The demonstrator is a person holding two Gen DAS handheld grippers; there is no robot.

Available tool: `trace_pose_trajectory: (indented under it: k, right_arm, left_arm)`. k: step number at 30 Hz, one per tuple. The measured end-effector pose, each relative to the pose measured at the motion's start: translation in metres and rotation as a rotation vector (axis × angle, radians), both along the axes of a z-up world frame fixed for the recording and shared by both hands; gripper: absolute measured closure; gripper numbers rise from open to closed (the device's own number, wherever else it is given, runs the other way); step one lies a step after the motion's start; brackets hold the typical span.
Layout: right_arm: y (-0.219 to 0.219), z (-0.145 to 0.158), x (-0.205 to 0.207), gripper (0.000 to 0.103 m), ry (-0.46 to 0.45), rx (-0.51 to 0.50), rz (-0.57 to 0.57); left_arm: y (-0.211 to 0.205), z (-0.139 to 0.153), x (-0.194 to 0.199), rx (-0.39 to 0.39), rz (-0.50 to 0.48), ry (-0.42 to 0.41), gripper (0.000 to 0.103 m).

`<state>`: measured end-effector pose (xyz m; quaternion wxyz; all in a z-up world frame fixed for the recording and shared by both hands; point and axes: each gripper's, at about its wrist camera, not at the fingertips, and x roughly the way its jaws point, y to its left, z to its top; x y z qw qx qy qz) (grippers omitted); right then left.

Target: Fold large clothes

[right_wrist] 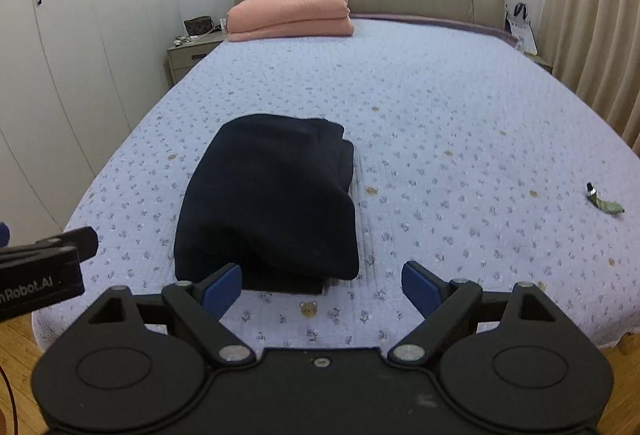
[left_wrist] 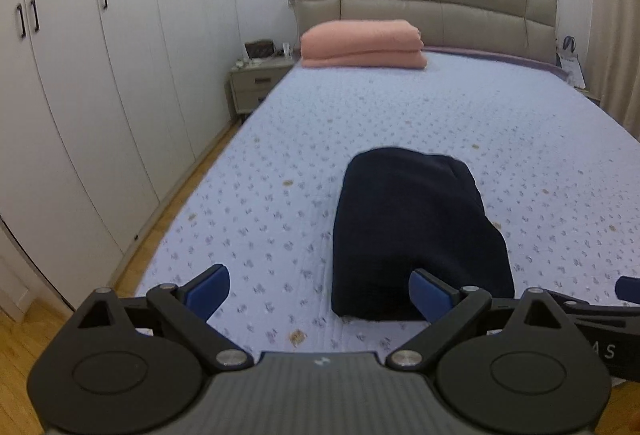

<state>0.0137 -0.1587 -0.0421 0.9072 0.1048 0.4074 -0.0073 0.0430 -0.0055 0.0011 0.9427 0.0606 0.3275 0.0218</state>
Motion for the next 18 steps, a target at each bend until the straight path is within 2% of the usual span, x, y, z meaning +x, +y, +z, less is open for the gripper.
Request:
trace_pose_trajectory:
  k: [6, 10, 18]
  right_arm:
    - [-0.003, -0.007, 0.004, 0.0, 0.036, 0.037, 0.01]
    - [-0.003, -0.004, 0.002, 0.0, 0.025, 0.038, 0.007]
    - [-0.004, 0.005, -0.008, 0.0, -0.011, 0.035, -0.017]
  left_arm:
    - [0.0, -0.007, 0.005, -0.009, -0.03, 0.037, 0.009]
    - [-0.002, -0.008, 0.003, 0.005, -0.031, 0.03, 0.009]
    - [0.0, -0.008, -0.001, -0.018, -0.041, 0.053, 0.009]
